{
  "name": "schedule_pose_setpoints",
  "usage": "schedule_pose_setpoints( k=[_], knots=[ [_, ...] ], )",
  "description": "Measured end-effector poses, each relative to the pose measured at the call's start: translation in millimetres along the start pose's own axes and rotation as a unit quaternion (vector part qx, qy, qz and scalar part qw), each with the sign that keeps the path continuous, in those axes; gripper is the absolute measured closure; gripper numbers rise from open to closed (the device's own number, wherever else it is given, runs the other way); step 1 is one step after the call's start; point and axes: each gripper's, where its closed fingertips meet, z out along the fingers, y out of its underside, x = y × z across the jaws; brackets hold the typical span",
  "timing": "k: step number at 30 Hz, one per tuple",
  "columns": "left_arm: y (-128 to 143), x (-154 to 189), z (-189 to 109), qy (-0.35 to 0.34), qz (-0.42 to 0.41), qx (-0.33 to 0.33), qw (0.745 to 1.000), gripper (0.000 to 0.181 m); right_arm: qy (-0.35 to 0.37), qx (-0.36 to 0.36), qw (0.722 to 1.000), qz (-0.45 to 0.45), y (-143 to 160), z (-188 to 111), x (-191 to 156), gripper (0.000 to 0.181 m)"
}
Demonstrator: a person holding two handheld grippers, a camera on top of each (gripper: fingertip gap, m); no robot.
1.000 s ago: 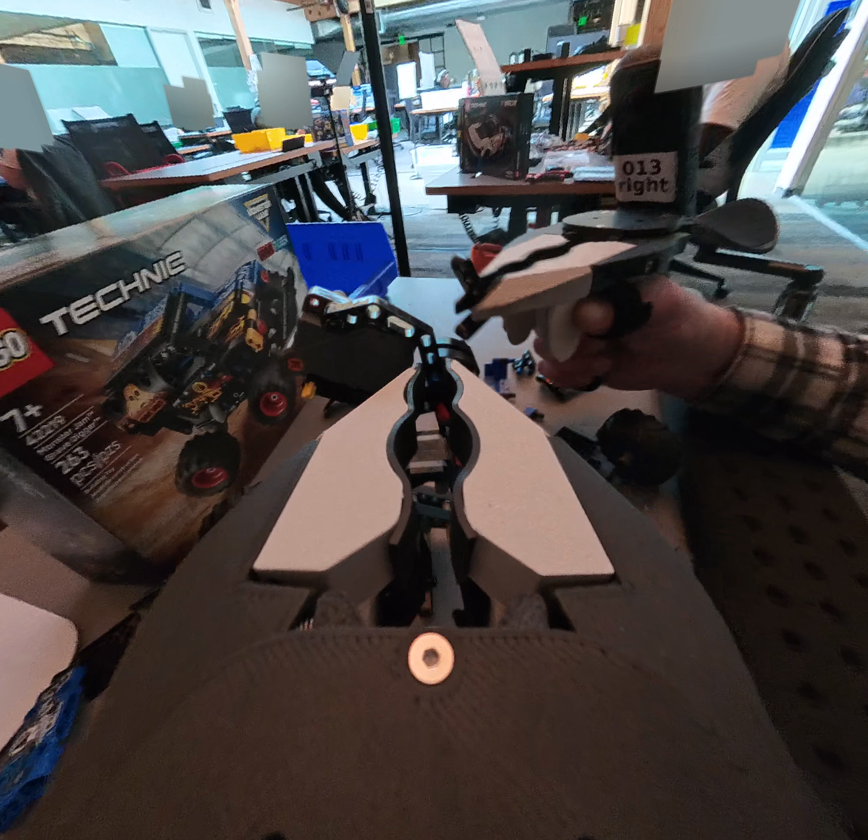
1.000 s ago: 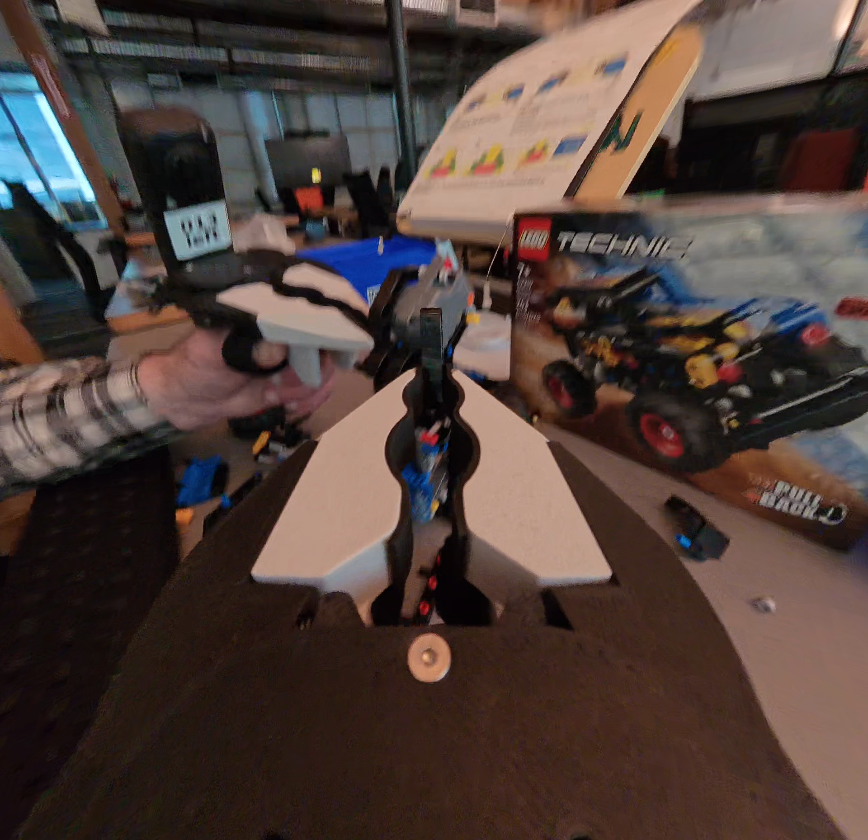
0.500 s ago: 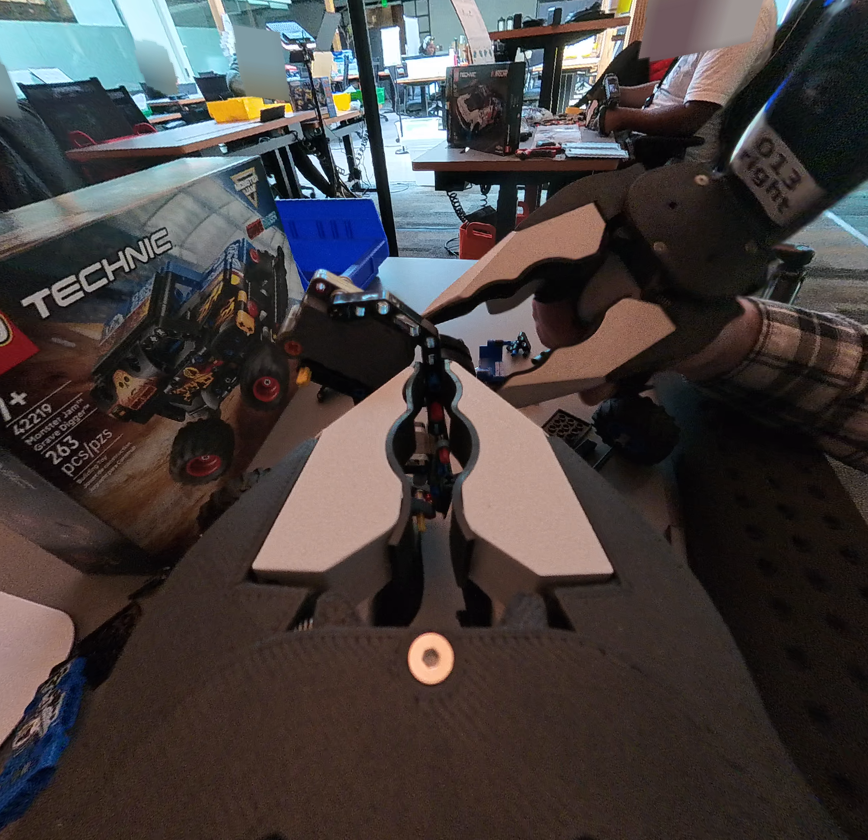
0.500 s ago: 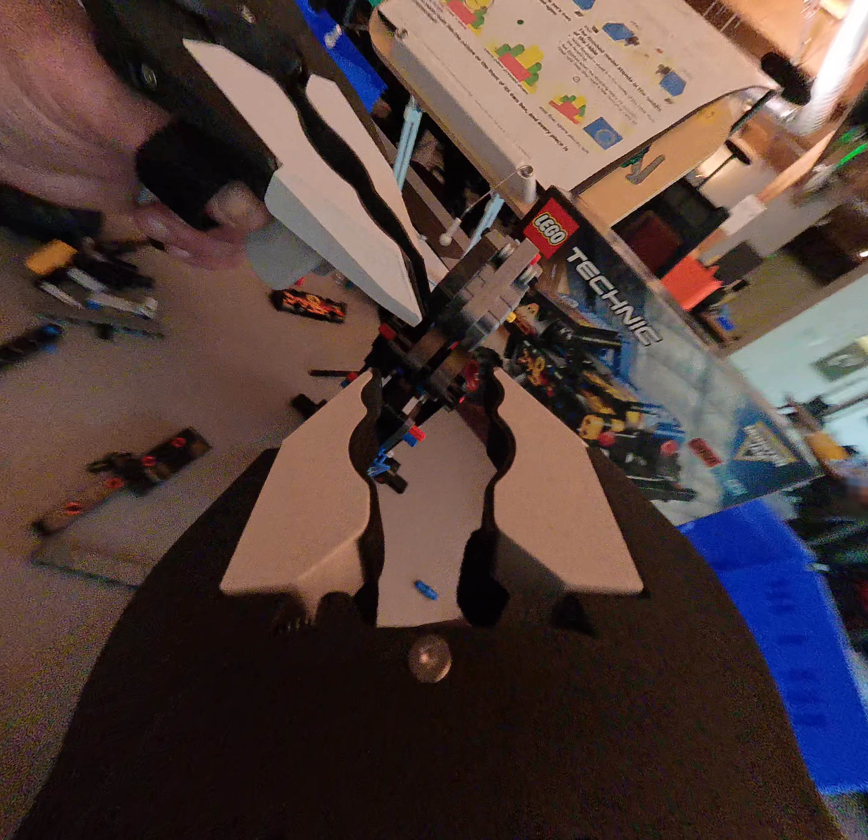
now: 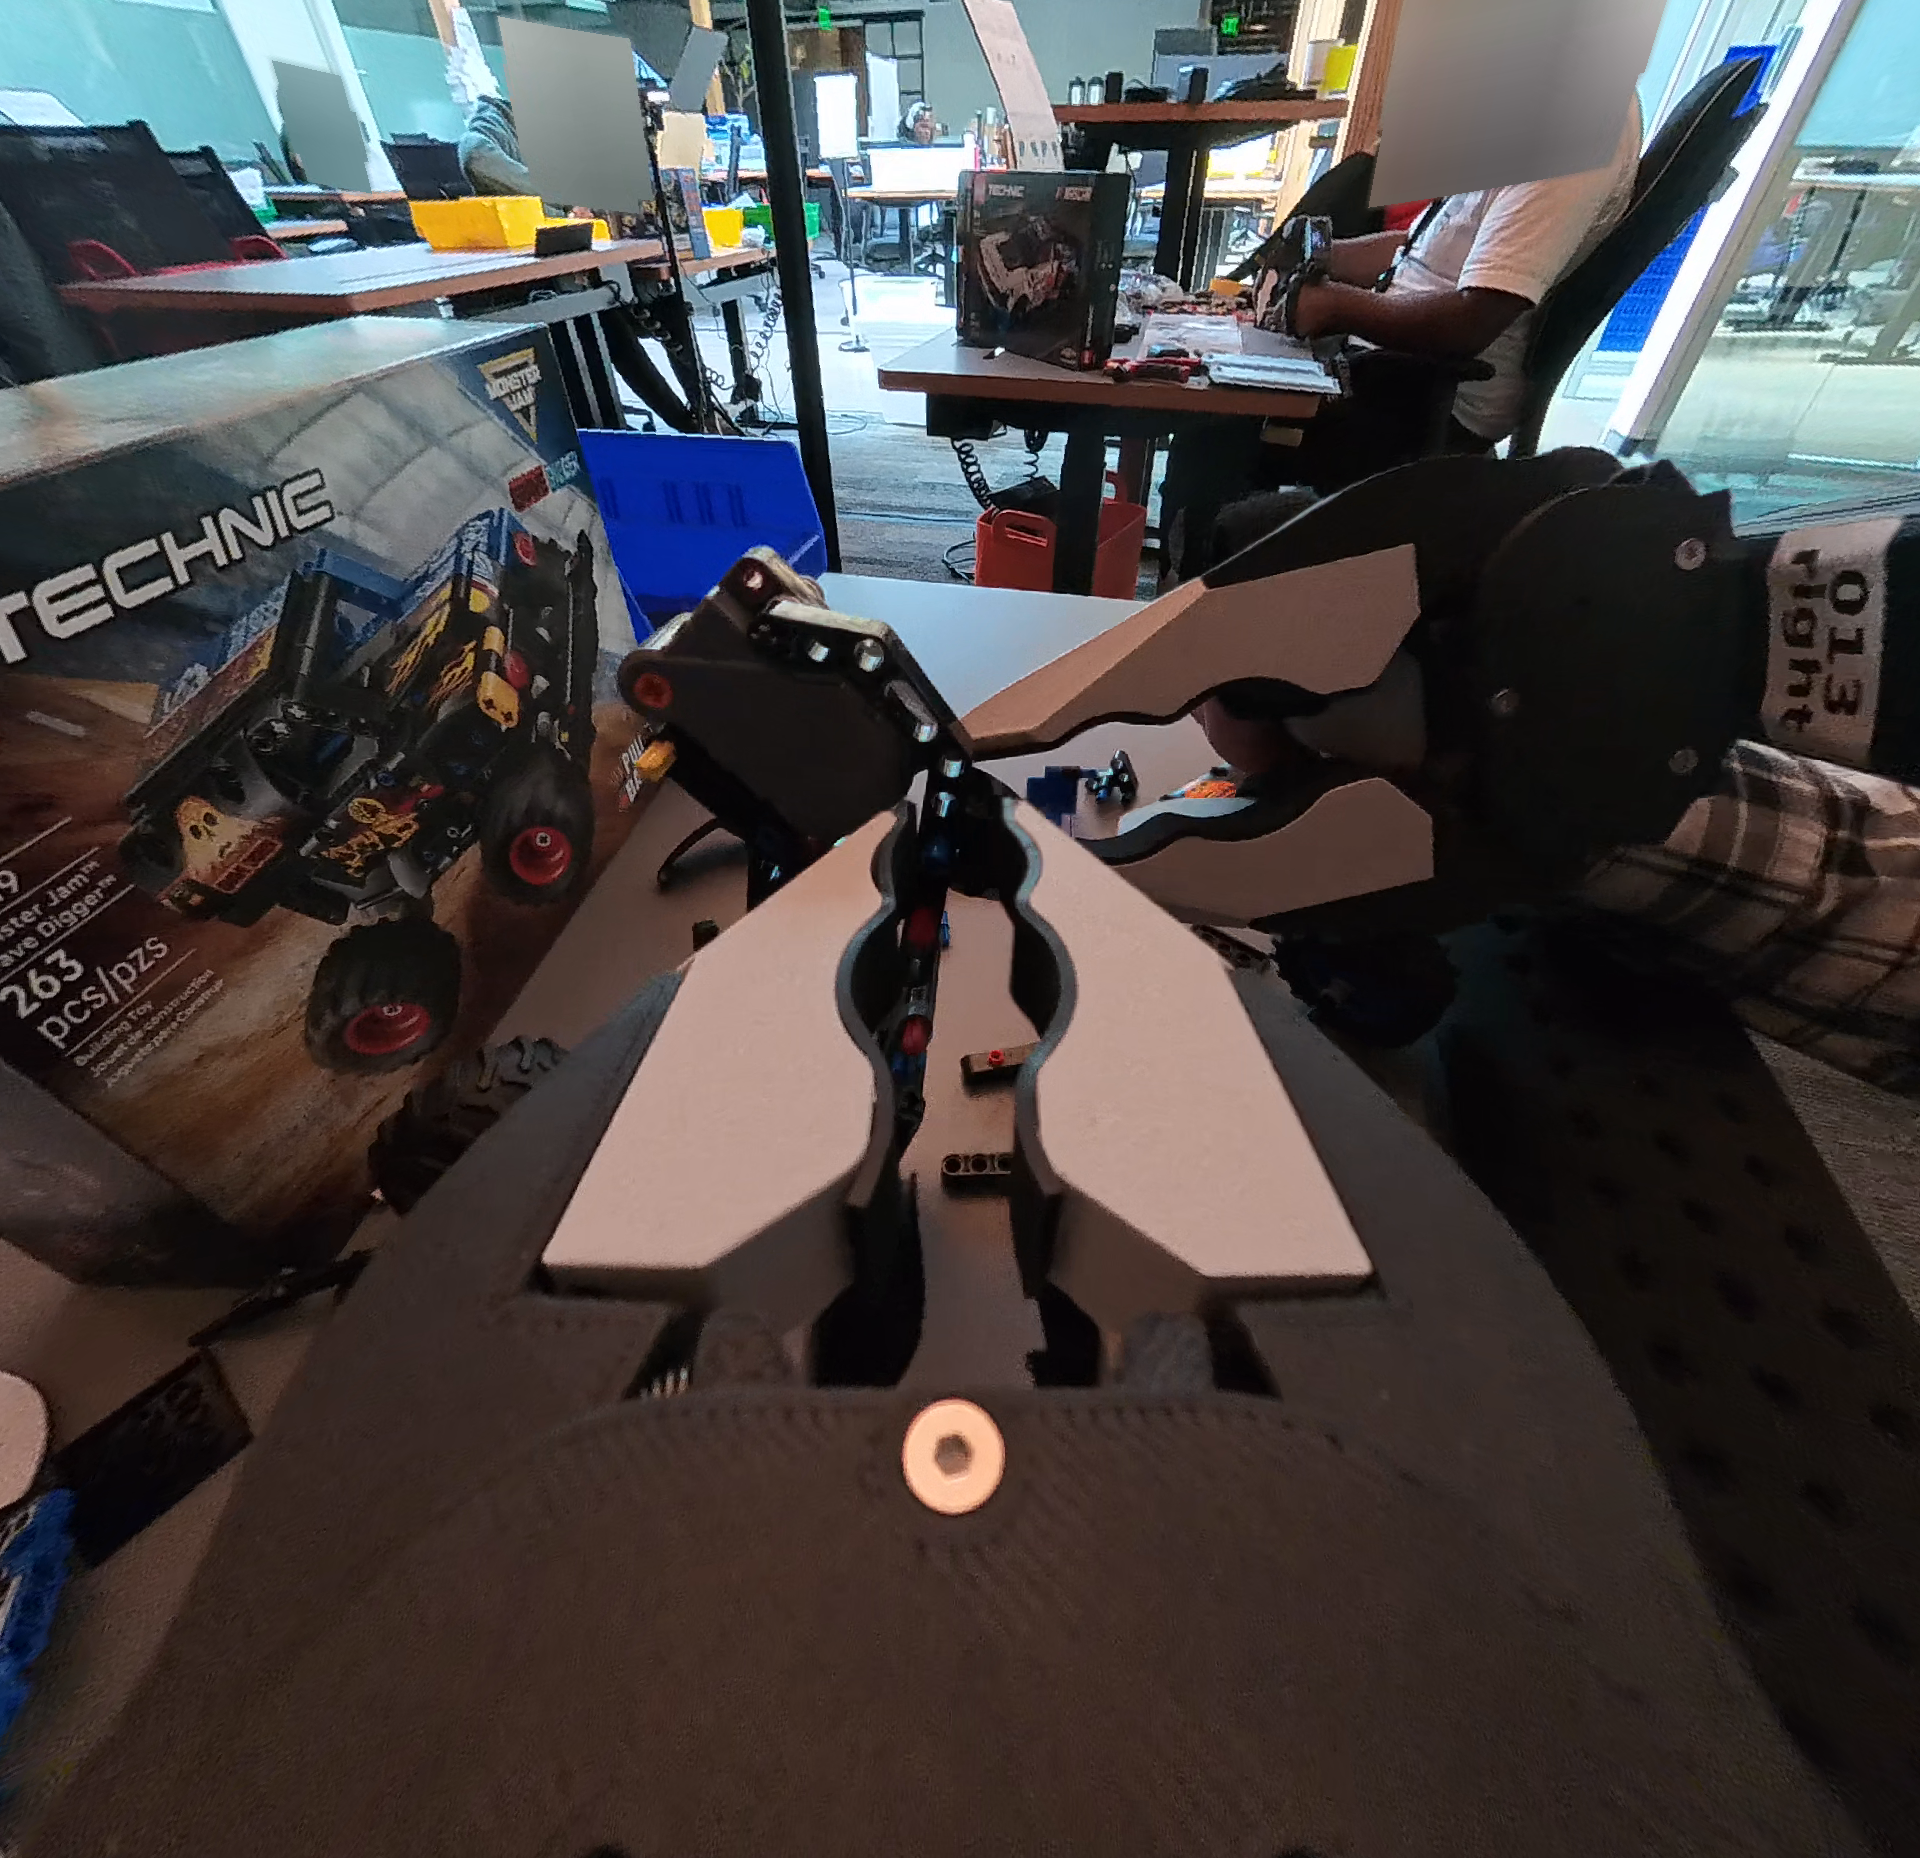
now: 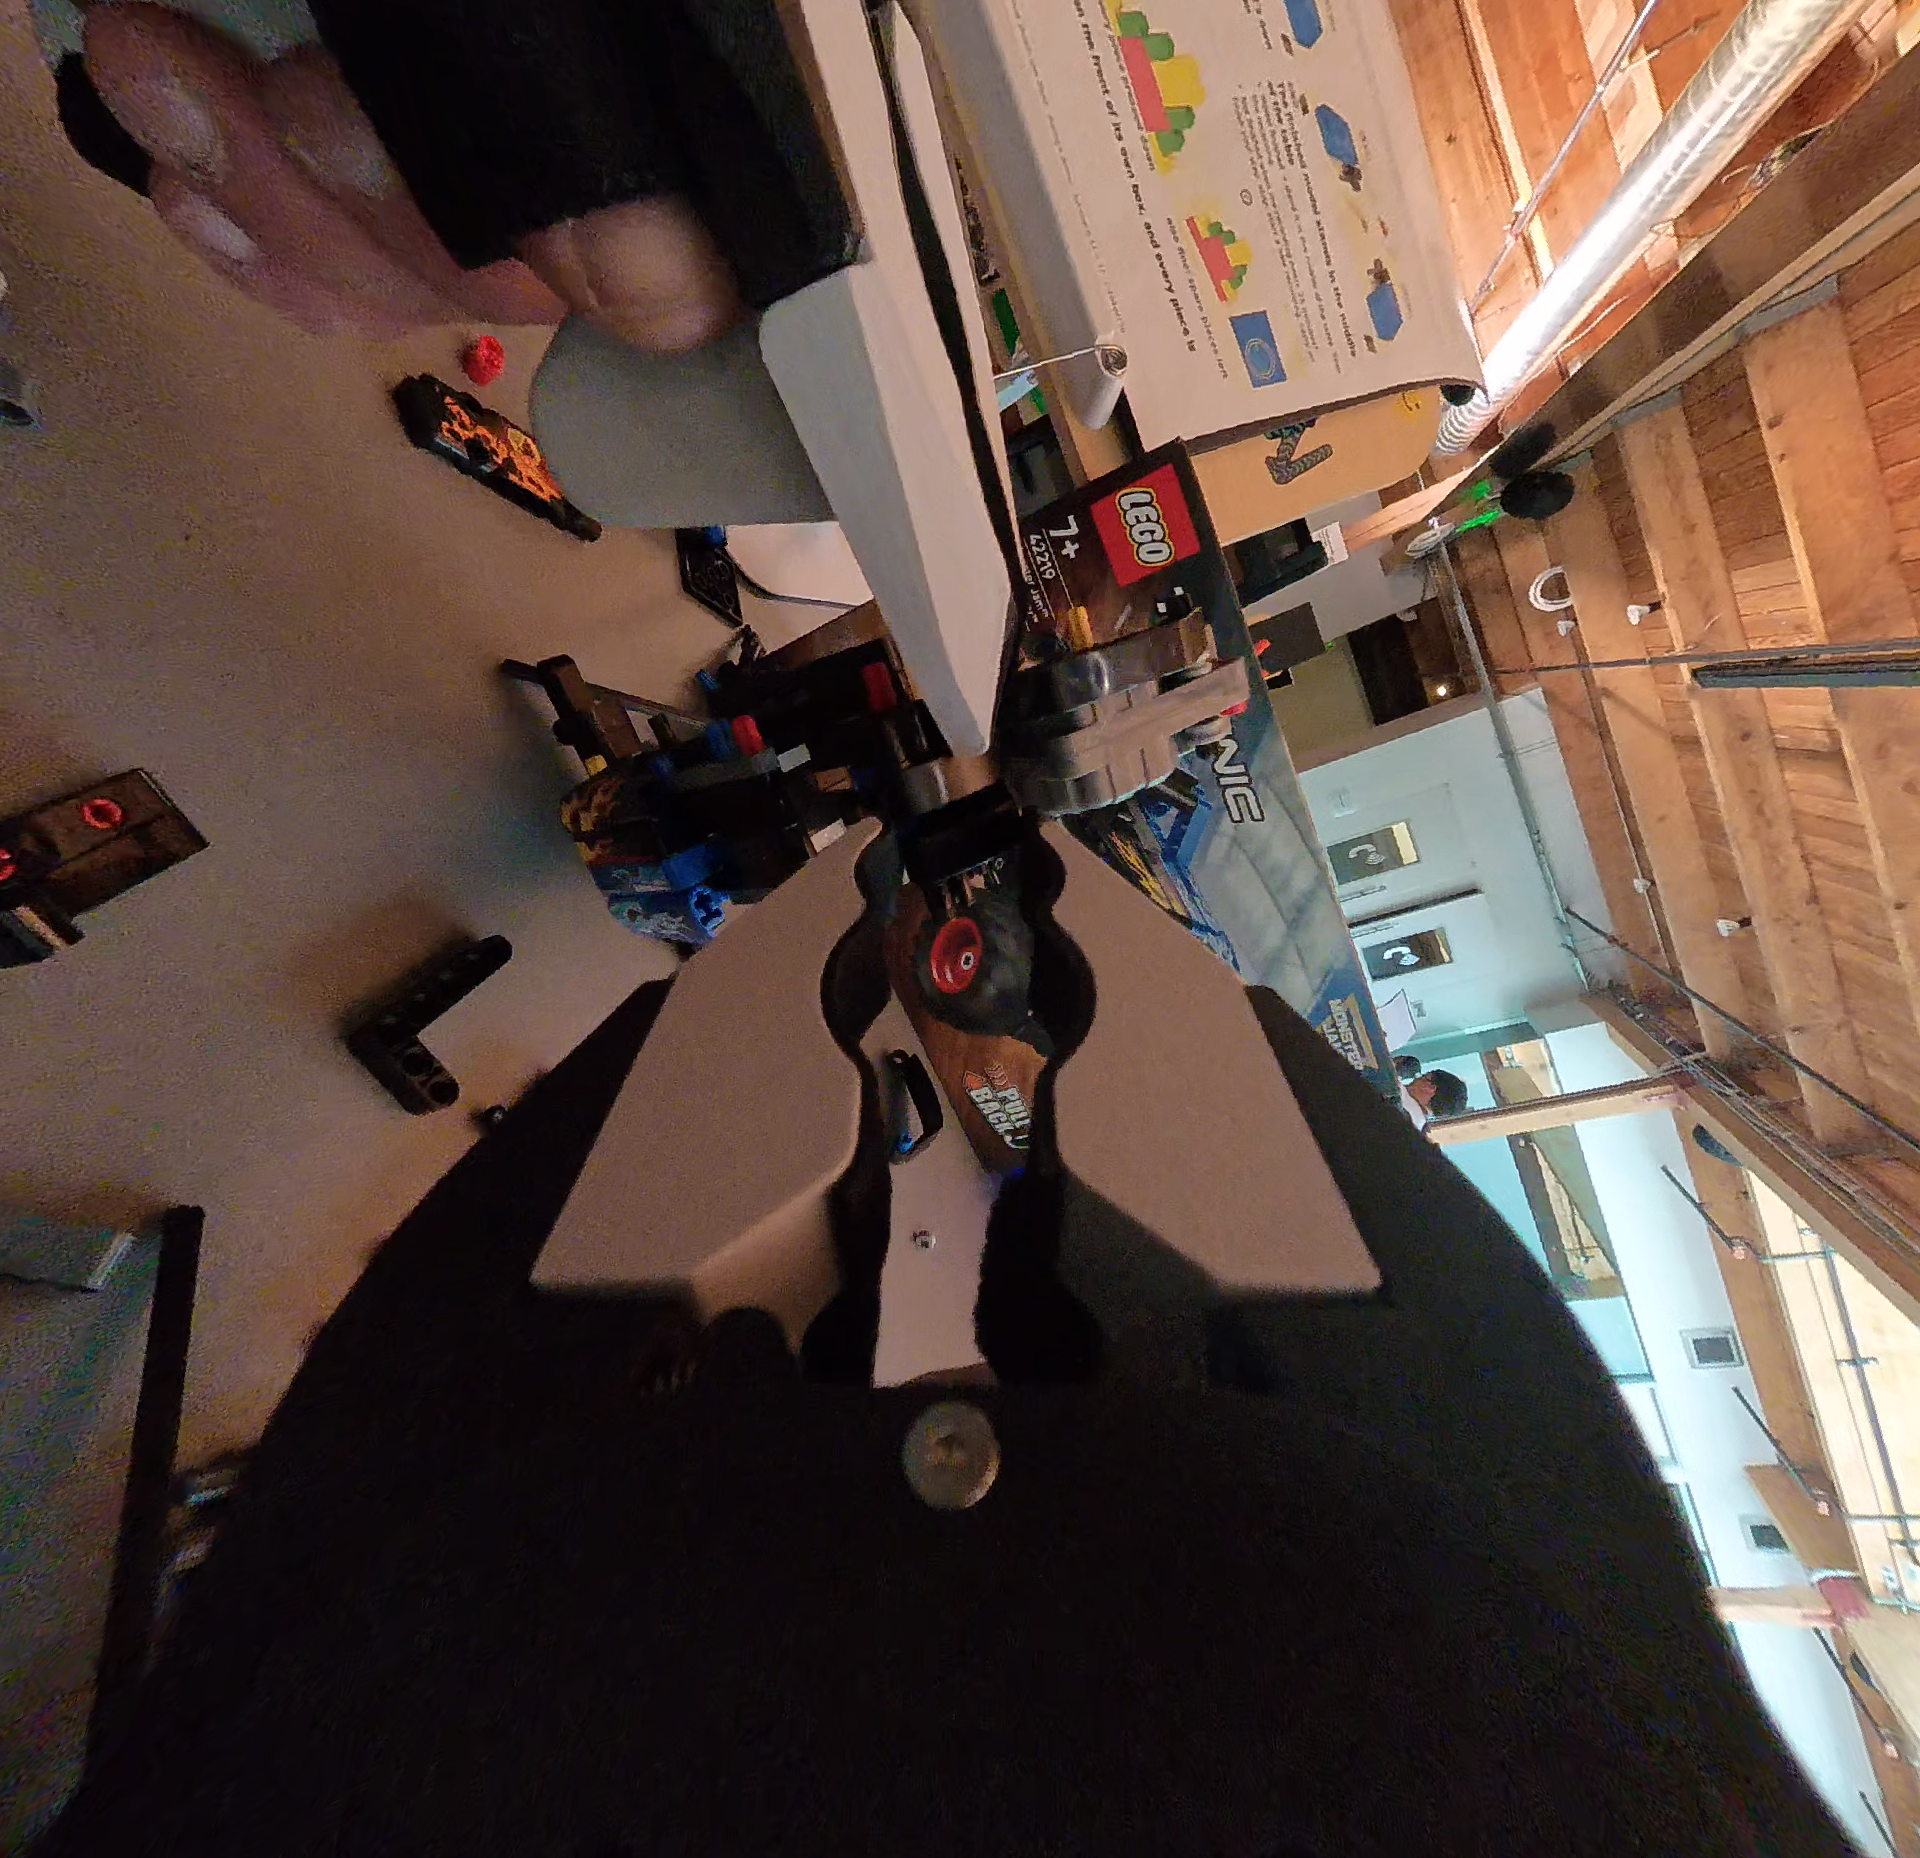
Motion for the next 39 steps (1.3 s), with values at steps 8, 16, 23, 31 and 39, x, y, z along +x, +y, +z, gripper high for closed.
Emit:
schedule_pose_setpoints(
  k=[8,16,23,31,39],
  knots=[
    [-1,-3,0,-0.022,0.011,0.004,1.0,0.176,-0.02,0.011,0.998,0.051,0,1,-2,0.162],
    [-5,-4,-3,0.013,-0.054,0.041,0.998,0.177,-0.011,0.021,0.997,0.071,-2,-4,4,0.17],
    [-5,-8,6,0.009,-0.084,0.026,0.996,0.176,0.066,0.02,0.995,-0.073,-23,-2,5,0.162],
    [-8,-7,9,0.013,-0.08,0.024,0.996,0.177,0.046,0.032,0.998,-0.043,-20,-4,6,0.164],
    [-11,-12,9,-0.035,-0.032,0.021,0.999,0.176,0.025,0.045,0.996,0.069,-13,-2,12,0.17]
  ],
)
